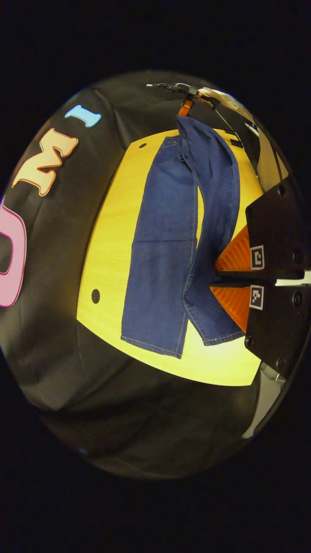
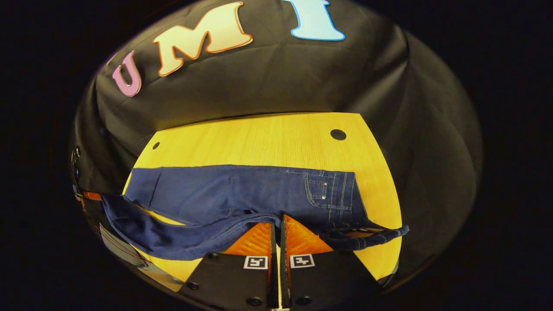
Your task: Grasp the waist and the cuffs of the jeans and fold them to make the two legs overlap; first hold the waist and fold one-third of the jeans toward the cuffs, then hold the cuffs and fold the remaining one-third in the same direction to finish folding.
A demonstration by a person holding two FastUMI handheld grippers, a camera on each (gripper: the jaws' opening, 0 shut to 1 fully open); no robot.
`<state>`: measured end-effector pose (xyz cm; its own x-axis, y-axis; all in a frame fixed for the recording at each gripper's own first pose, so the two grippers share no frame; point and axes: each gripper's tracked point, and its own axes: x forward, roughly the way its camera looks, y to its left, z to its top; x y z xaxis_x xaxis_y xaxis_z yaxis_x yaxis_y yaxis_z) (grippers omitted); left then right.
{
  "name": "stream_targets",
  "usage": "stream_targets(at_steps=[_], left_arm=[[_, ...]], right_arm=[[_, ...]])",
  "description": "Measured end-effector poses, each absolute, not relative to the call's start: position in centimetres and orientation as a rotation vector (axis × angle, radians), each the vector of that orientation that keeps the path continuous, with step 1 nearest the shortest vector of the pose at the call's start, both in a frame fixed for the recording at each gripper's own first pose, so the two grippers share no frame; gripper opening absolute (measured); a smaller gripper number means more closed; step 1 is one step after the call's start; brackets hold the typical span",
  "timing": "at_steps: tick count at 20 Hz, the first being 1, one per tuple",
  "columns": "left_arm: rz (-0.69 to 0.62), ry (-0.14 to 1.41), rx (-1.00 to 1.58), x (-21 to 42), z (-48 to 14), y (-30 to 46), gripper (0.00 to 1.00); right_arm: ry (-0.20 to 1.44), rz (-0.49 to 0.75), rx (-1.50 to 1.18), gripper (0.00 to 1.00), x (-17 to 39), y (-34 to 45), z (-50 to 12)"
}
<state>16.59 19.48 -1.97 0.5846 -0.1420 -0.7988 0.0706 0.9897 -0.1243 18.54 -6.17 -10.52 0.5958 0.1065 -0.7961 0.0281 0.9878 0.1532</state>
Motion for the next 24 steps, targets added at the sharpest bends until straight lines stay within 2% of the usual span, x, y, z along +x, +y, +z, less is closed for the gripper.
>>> stream_targets(at_steps=[1, 2, 4, 13, 17, 18, 19, 24], left_arm=[[-0.123, 0.968, -0.070, 17.7, -2.0, 19.9, 0.00], [-0.114, 0.995, -0.066, 18.8, -2.2, 20.3, 0.00], [-0.093, 1.023, -0.070, 21.1, -2.4, 20.7, 0.00], [-0.031, 1.011, -0.125, 29.9, -4.6, 21.1, 0.00], [-0.010, 1.026, -0.169, 32.8, -6.0, 20.7, 0.00], [0.001, 1.039, -0.156, 33.3, -6.5, 20.8, 0.00], [0.013, 1.052, -0.149, 33.5, -7.1, 20.8, 0.00], [0.068, 1.075, -0.156, 34.6, -9.0, 20.8, 0.00]], right_arm=[[0.934, 0.036, 0.179, 0.05, 19.5, -6.1, -10.8], [0.935, 0.026, 0.204, 0.00, 20.7, -6.2, -11.1], [0.923, -0.004, 0.247, 0.04, 22.7, -6.1, -12.1], [0.779, -0.110, 0.266, 0.05, 30.7, -5.6, -16.8], [0.744, -0.147, 0.268, 0.04, 33.6, -5.8, -19.4], [0.750, -0.151, 0.266, 0.00, 33.9, -5.7, -20.2], [0.756, -0.152, 0.262, 0.00, 34.1, -5.6, -20.9], [0.770, -0.129, 0.259, 0.14, 34.2, -5.3, -22.6]])
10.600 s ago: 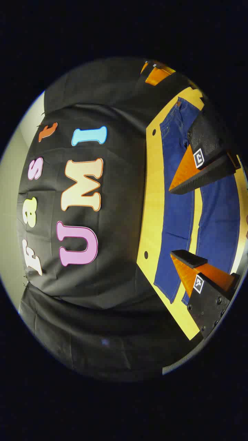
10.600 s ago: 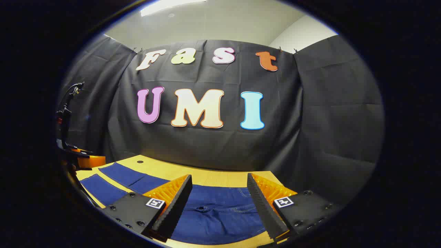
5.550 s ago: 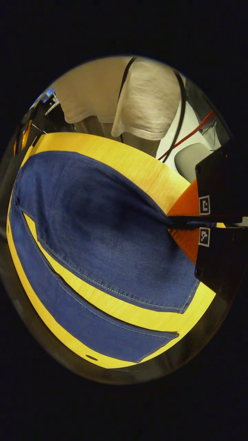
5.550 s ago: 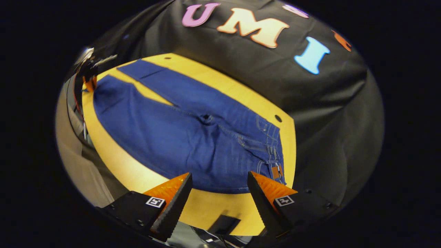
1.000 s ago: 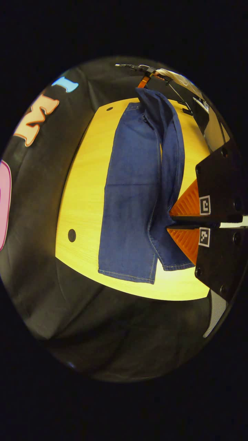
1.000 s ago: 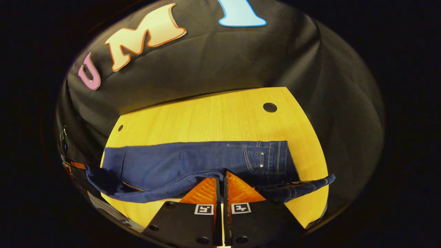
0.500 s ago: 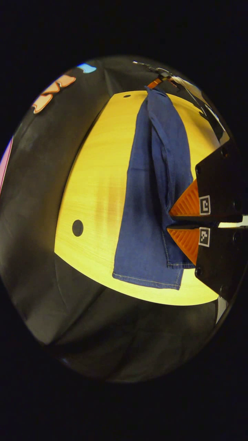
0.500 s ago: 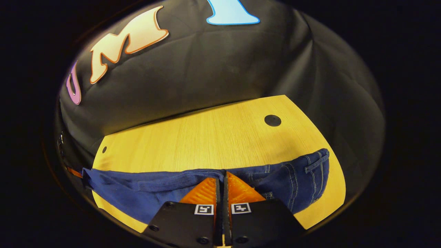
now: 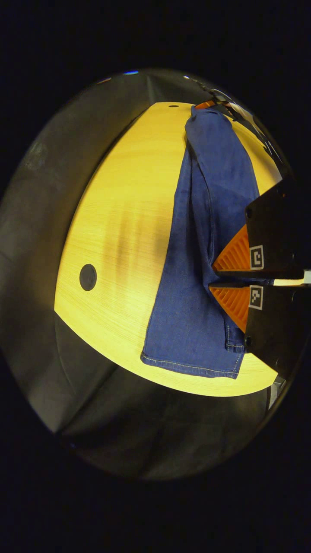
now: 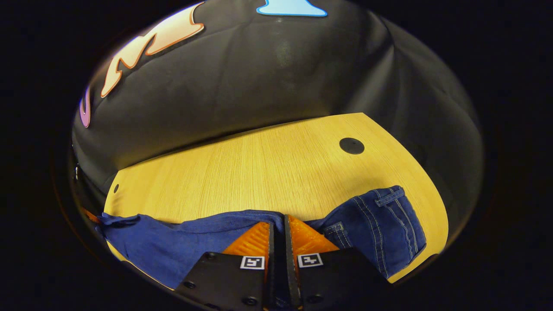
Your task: Grasp the waist and the cuffs of the jeans and fold them to make the two legs overlap; first hold the waist and fold one-third of the jeans toward the cuffs, then hold the cuffs and fold the remaining one-third in the same direction to finish folding.
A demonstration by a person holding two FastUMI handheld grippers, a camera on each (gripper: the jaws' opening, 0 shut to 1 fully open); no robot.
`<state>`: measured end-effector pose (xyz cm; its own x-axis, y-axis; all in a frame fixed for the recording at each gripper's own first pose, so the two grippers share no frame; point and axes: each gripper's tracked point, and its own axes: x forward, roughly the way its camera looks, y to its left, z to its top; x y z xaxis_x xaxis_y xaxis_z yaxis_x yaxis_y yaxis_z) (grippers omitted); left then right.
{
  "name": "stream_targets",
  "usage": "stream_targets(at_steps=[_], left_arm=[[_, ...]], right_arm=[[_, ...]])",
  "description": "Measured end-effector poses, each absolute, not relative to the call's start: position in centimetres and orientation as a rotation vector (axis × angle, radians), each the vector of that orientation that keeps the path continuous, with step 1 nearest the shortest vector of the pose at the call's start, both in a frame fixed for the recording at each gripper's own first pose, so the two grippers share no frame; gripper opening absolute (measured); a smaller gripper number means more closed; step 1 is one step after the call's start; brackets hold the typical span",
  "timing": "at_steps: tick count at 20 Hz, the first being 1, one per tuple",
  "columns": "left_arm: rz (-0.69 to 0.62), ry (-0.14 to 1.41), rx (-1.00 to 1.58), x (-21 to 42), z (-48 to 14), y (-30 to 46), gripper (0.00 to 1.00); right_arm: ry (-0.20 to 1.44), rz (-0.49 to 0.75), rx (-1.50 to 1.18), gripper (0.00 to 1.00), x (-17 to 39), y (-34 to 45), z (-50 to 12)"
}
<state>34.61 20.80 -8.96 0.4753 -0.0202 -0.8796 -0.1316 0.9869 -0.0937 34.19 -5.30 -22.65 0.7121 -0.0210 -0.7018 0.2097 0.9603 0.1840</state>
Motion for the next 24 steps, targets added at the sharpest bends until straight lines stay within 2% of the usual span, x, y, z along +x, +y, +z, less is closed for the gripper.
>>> stream_targets(at_steps=[3, 4, 5, 7, 8, 9, 11, 12, 13, 14, 15, 17, 18, 19, 20, 21, 24], left_arm=[[0.085, 1.052, -0.161, 34.9, -8.9, 20.7, 0.00], [0.097, 1.039, -0.166, 35.0, -8.9, 20.8, 0.00], [0.102, 1.026, -0.178, 35.0, -8.8, 20.7, 0.02], [0.097, 1.009, -0.200, 34.8, -8.8, 20.4, 0.14], [0.097, 0.993, -0.207, 34.8, -8.6, 20.3, 0.36], [0.095, 0.974, -0.204, 34.6, -8.4, 20.3, 0.57], [0.084, 0.937, -0.189, 34.1, -8.0, 20.2, 1.00], [0.076, 0.922, -0.183, 33.7, -7.5, 20.1, 0.96], [0.066, 0.904, -0.178, 33.3, -6.9, 19.9, 0.96], [0.056, 0.889, -0.178, 32.7, -6.5, 19.7, 0.96], [0.044, 0.876, -0.179, 32.2, -6.1, 19.3, 0.96], [0.018, 0.853, -0.175, 31.0, -5.4, 18.5, 0.96], [0.010, 0.844, -0.169, 30.0, -4.9, 18.0, 0.96], [0.003, 0.833, -0.165, 29.2, -4.6, 17.6, 0.96], [0.001, 0.819, -0.170, 28.4, -4.3, 17.1, 0.97], [-0.001, 0.810, -0.182, 27.4, -4.1, 16.6, 0.97], [0.007, 0.806, -0.220, 24.3, -4.4, 14.8, 0.96]], right_arm=[[0.763, -0.112, 0.274, 0.20, 34.3, -5.6, -22.3], [0.758, -0.107, 0.277, 0.27, 34.2, -5.8, -22.0], [0.735, -0.101, 0.283, 0.45, 34.3, -6.0, -21.1], [0.661, -0.122, 0.300, 0.81, 34.7, -7.0, -18.7], [0.638, -0.132, 0.319, 0.99, 34.4, -7.8, -17.7], [0.627, -0.145, 0.345, 0.94, 33.8, -8.6, -16.8], [0.635, -0.178, 0.419, 0.98, 32.3, -10.6, -16.0], [0.643, -0.199, 0.452, 0.99, 31.1, -11.9, -15.9], [0.652, -0.231, 0.474, 0.94, 29.9, -13.4, -16.0], [0.665, -0.268, 0.489, 0.94, 28.1, -15.0, -16.4], [0.672, -0.318, 0.493, 0.99, 26.3, -16.8, -16.7], [0.696, -0.383, 0.501, 0.98, 23.2, -19.7, -17.8], [0.710, -0.397, 0.514, 0.94, 22.0, -20.5, -18.7], [0.727, -0.416, 0.518, 0.99, 20.9, -21.2, -19.7], [0.745, -0.431, 0.514, 0.94, 20.1, -22.0, -20.6], [0.761, -0.432, 0.511, 0.99, 19.8, -22.4, -21.5], [0.807, -0.403, 0.507, 0.99, 18.9, -22.5, -23.5]])
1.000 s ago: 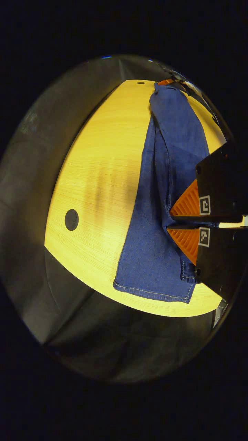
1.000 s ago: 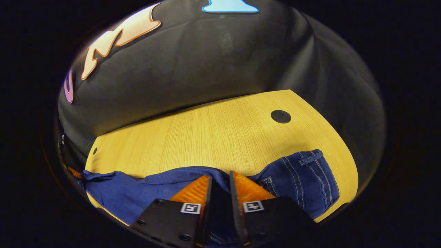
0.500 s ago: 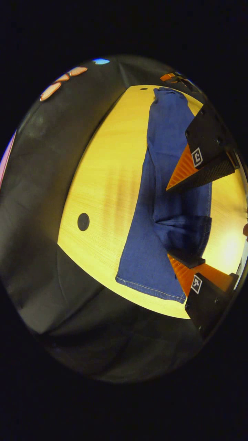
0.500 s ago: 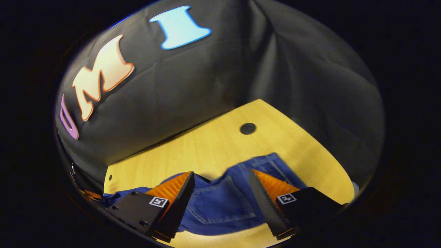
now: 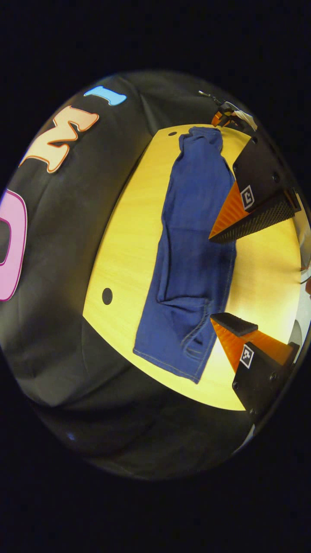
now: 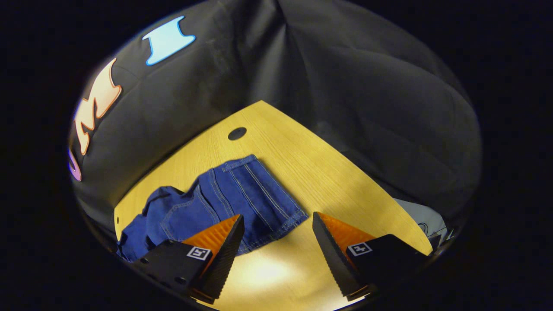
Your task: Grasp the waist and the cuffs of the jeans and fold them to make the two legs overlap; first hold the waist and fold one-third of the jeans toward the cuffs, then hold the cuffs and fold the remaining one-third in the same direction to finish folding.
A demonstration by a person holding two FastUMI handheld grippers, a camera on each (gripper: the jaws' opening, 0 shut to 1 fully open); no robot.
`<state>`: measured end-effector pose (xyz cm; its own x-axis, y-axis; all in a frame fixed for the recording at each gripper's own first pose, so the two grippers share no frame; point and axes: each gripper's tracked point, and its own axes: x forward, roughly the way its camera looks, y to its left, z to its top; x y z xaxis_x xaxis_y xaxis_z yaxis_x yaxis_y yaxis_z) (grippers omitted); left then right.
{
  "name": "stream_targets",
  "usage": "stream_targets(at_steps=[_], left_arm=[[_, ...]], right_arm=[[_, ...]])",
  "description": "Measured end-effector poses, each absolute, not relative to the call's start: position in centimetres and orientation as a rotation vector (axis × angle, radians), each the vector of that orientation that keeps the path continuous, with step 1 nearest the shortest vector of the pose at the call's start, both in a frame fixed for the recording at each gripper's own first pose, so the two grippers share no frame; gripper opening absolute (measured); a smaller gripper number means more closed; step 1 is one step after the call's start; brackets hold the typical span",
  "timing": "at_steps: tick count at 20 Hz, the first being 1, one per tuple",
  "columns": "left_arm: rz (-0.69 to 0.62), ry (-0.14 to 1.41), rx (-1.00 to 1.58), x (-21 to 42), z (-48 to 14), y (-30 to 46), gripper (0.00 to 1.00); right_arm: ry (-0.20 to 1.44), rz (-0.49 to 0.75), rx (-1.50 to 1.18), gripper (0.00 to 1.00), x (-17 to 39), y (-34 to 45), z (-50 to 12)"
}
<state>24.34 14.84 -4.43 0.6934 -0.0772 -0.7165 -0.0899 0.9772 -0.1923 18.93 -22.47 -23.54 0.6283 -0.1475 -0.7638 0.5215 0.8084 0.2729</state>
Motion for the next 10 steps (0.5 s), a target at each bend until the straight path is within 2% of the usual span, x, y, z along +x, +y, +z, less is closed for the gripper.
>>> stream_targets(at_steps=[1, 2, 7, 8, 9, 10], left_arm=[[0.016, 0.802, -0.233, 23.2, -4.5, 14.2, 0.96], [0.016, 0.793, -0.256, 22.1, -4.1, 13.3, 0.97], [0.021, 0.743, -0.358, 17.3, -3.1, 9.1, 0.97], [0.029, 0.733, -0.367, 16.6, -3.0, 8.6, 0.97], [0.034, 0.717, -0.378, 16.1, -2.6, 8.0, 0.97], [0.037, 0.708, -0.390, 15.6, -2.2, 7.5, 0.97]], right_arm=[[0.815, -0.394, 0.507, 0.94, 18.9, -22.6, -23.9], [0.818, -0.385, 0.508, 0.99, 19.0, -22.8, -24.1], [0.832, -0.357, 0.514, 0.98, 19.8, -23.4, -25.4], [0.846, -0.345, 0.514, 0.90, 19.8, -23.2, -25.8], [0.846, -0.335, 0.503, 0.90, 19.8, -23.1, -25.7], [0.826, -0.331, 0.484, 0.97, 20.2, -23.3, -25.7]])
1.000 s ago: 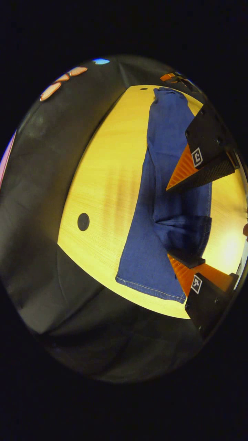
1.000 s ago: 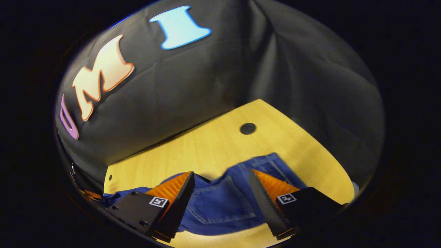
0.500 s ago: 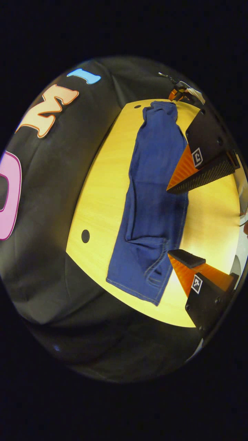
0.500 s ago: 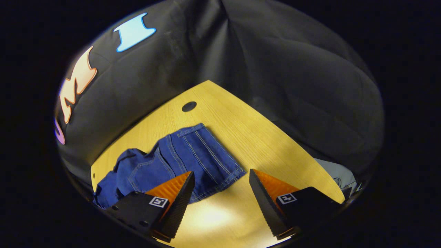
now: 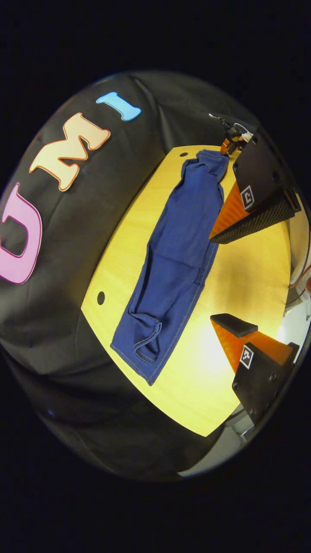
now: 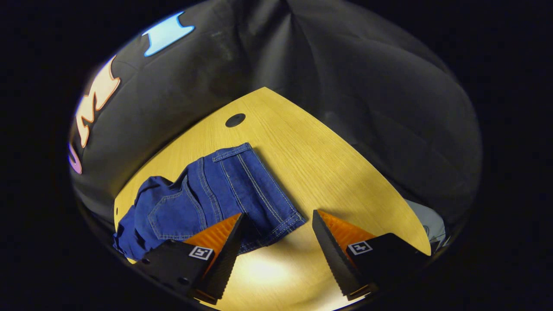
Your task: Grasp the waist and the cuffs of the jeans and fold them to make the two legs overlap; first hold the waist and fold one-third of the jeans toward the cuffs, then hold the cuffs and fold the remaining one-third in the same direction to finish folding.
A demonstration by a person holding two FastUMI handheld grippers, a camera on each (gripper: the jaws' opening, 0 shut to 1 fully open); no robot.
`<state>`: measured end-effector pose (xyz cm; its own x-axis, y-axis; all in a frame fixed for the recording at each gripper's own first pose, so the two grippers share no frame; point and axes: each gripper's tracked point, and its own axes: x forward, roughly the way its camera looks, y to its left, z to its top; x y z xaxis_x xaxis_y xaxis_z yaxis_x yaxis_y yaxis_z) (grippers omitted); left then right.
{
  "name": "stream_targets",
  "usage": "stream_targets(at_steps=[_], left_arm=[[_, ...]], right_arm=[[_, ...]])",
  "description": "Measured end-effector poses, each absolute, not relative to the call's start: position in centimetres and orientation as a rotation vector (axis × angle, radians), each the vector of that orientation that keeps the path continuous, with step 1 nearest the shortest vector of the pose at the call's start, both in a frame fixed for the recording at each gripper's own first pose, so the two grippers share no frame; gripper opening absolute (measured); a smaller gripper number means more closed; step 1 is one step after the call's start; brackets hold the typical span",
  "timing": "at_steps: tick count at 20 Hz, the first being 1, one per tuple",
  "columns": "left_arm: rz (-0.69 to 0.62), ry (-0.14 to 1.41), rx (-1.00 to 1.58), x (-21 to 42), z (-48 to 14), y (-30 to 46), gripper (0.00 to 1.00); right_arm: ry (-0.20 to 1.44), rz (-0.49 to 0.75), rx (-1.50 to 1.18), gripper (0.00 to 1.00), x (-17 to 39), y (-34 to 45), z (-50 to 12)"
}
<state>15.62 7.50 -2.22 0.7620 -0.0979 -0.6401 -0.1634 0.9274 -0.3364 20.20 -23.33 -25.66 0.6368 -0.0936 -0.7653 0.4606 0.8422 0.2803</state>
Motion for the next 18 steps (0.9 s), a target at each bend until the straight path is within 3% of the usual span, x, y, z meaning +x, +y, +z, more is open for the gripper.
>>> stream_targets(at_steps=[1, 2, 3, 5, 7, 10, 11, 12, 16, 18], left_arm=[[0.040, 0.702, -0.396, 15.9, -2.2, 6.7, 0.97], [0.048, 0.699, -0.395, 15.6, -2.2, 6.4, 0.96], [0.061, 0.700, -0.389, 15.3, -2.3, 6.4, 0.96], [0.087, 0.695, -0.383, 14.9, -2.5, 6.4, 0.99], [0.100, 0.682, -0.407, 14.8, -2.7, 6.0, 0.97], [0.098, 0.686, -0.437, 14.3, -3.4, 5.2, 0.96], [0.098, 0.687, -0.438, 14.1, -3.6, 5.1, 0.96], [0.094, 0.690, -0.440, 14.0, -3.7, 4.9, 0.96], [0.070, 0.687, -0.441, 14.4, -3.5, 5.0, 0.96], [0.050, 0.681, -0.439, 15.0, -3.2, 5.0, 0.96]], right_arm=[[0.833, -0.319, 0.465, 0.89, 20.1, -23.1, -26.0], [0.822, -0.310, 0.442, 0.96, 20.2, -23.1, -25.9], [0.833, -0.300, 0.436, 0.87, 20.0, -22.9, -26.1], [0.824, -0.271, 0.443, 0.87, 20.4, -22.3, -26.2], [0.797, -0.277, 0.478, 0.63, 21.0, -21.6, -26.0], [0.805, -0.264, 0.498, 0.41, 20.5, -21.1, -26.2], [0.793, -0.267, 0.499, 0.38, 20.8, -21.2, -26.2], [0.789, -0.269, 0.496, 0.29, 21.0, -21.3, -26.3], [0.765, -0.312, 0.452, 0.06, 21.1, -21.5, -25.7], [0.762, -0.335, 0.431, 0.05, 20.7, -21.3, -25.3]])
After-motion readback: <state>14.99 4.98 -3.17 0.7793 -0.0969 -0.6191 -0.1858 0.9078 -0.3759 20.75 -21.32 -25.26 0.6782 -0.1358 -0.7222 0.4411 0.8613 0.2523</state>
